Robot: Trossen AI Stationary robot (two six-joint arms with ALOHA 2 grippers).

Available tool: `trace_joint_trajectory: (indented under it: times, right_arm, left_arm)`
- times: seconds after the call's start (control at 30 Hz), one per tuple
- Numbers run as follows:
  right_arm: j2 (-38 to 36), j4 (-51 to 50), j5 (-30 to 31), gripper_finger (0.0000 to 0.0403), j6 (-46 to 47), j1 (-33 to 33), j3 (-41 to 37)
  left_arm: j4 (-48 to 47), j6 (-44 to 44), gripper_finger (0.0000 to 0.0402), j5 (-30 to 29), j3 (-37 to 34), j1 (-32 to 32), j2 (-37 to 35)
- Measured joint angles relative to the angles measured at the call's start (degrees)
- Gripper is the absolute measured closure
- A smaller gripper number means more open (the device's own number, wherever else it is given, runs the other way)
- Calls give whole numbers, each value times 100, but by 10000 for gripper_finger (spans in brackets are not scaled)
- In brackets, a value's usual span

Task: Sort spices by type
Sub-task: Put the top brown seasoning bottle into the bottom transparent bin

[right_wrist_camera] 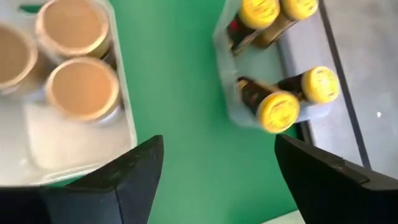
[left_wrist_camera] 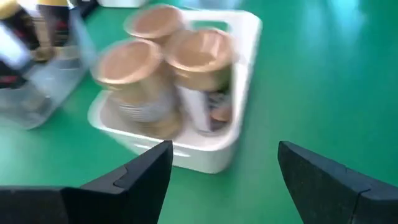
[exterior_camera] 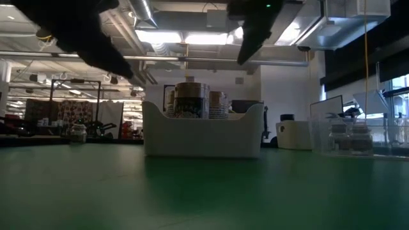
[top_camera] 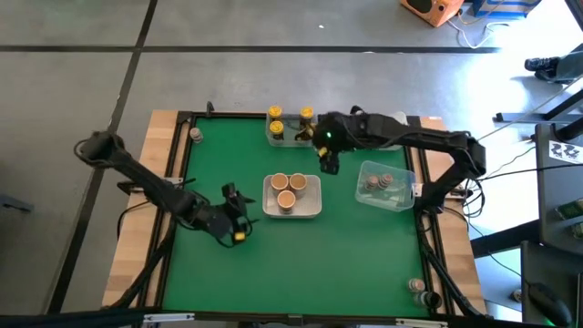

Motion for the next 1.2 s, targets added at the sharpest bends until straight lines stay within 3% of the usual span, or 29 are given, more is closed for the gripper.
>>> trace_joint_trajectory:
  times: [0.23,0.6,0.97,1.2]
  right_arm:
    - [-658,312,461,96,470,419,-1335]
    - [-1456,2711,640,96,315,720,-3378]
    - [-1451,3357,876,96,411,717,-3886]
    - [-1451,3443,958,96,290,715,-3896]
  left_arm:
    - [-1299,-74,122,-2,313,888,-895]
    - [-3028,-47,122,483,1002,3251,-950]
    - [-3246,1302,122,520,1112,5937,-815]
    - [-3869,1408,122,514,1686,7107,-59]
